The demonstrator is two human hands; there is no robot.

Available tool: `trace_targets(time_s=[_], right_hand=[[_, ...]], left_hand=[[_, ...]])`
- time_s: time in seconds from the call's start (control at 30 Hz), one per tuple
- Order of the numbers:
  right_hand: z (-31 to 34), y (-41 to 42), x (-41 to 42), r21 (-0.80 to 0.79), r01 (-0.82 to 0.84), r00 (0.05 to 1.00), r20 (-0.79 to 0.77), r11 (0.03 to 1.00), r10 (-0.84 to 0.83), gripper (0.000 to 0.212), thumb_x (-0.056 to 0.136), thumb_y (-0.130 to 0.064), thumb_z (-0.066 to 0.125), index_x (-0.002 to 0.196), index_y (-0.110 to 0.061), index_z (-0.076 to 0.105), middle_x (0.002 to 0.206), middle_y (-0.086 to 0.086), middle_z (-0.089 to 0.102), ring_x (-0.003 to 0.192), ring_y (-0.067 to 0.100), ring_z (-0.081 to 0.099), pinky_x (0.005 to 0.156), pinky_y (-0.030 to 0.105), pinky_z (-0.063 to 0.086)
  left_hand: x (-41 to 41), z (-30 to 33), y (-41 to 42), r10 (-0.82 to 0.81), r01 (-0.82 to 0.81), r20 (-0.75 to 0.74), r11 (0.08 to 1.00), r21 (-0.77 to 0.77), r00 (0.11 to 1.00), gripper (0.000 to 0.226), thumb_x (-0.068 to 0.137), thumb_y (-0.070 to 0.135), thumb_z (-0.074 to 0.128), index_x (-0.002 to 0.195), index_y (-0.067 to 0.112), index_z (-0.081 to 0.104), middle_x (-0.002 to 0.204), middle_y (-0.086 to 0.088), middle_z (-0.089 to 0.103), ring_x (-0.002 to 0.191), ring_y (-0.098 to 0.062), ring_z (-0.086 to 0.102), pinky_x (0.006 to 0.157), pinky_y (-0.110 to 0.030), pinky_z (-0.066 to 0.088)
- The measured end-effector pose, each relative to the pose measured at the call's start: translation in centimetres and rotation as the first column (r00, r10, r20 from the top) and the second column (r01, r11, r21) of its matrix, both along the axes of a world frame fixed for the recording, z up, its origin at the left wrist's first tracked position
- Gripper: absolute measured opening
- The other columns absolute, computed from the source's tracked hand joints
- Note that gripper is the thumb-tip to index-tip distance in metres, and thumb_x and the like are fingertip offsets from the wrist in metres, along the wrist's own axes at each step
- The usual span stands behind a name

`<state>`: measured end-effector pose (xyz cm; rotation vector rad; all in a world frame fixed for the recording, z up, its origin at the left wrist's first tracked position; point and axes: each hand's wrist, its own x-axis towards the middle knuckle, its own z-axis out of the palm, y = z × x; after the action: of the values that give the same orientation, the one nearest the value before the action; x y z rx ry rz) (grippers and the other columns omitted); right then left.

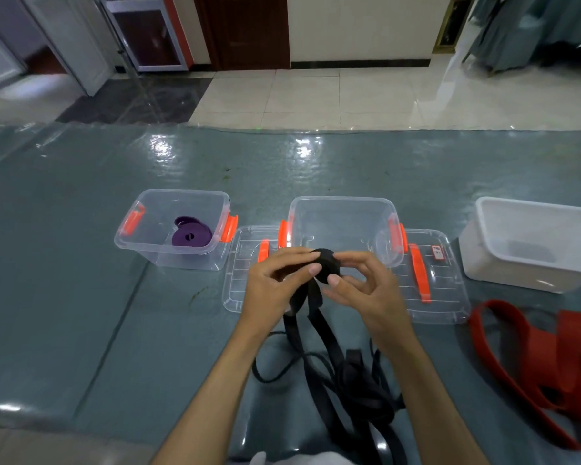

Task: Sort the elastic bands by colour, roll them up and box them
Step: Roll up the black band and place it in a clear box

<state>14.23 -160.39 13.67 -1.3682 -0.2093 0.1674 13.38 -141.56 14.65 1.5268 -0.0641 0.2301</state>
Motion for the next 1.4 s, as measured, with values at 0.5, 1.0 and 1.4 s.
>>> trace_targets(time_s=[0.5,1.0,1.4], right_hand=[[1.4,-1.5,0.1,-0.043,0.013,0.999,0.043,0.999,-0.011,0.036,0.093,-0.011,0.078,0.126,-0.021,0.069,0.117,0.008,0.073,0.1,0.033,0.078,0.083,0.041,0.066],[2.1,-0.7,-0.8,0.009,0.026,0.998,-0.062,1.0,-0.025,0.033,0.085,-0.02,0.087,0.117,-0.024,0.079,0.109,0.004,0.076,0.099,0.029,0.08,0.082,0.038,0.066],[2.6,-0.2,-2.0,-0.068,0.099,0.993,0.069,0.993,-0.094,0.024,0.092,-0.02,0.08,0.116,-0.019,0.077,0.101,0.006,0.078,0.093,0.027,0.08,0.079,0.042,0.067]], left_hand=[[-0.2,0.3,-0.8,-0.142,0.143,-0.056,0.989,0.021,0.988,0.04,0.092,0.004,0.076,0.129,0.02,0.074,0.121,-0.003,0.075,0.118,-0.019,0.07,0.103,-0.027,0.053],[-1.9,1.0,-0.1,-0.047,0.047,-0.06,0.999,0.012,0.997,0.021,0.091,0.016,0.077,0.112,0.01,0.08,0.11,-0.006,0.079,0.107,-0.021,0.075,0.097,-0.036,0.059],[-2.9,1.2,0.9,-0.145,0.145,0.0,0.989,-0.012,0.989,0.04,0.087,0.006,0.082,0.121,0.027,0.078,0.12,-0.002,0.077,0.114,-0.019,0.073,0.095,-0.022,0.056]])
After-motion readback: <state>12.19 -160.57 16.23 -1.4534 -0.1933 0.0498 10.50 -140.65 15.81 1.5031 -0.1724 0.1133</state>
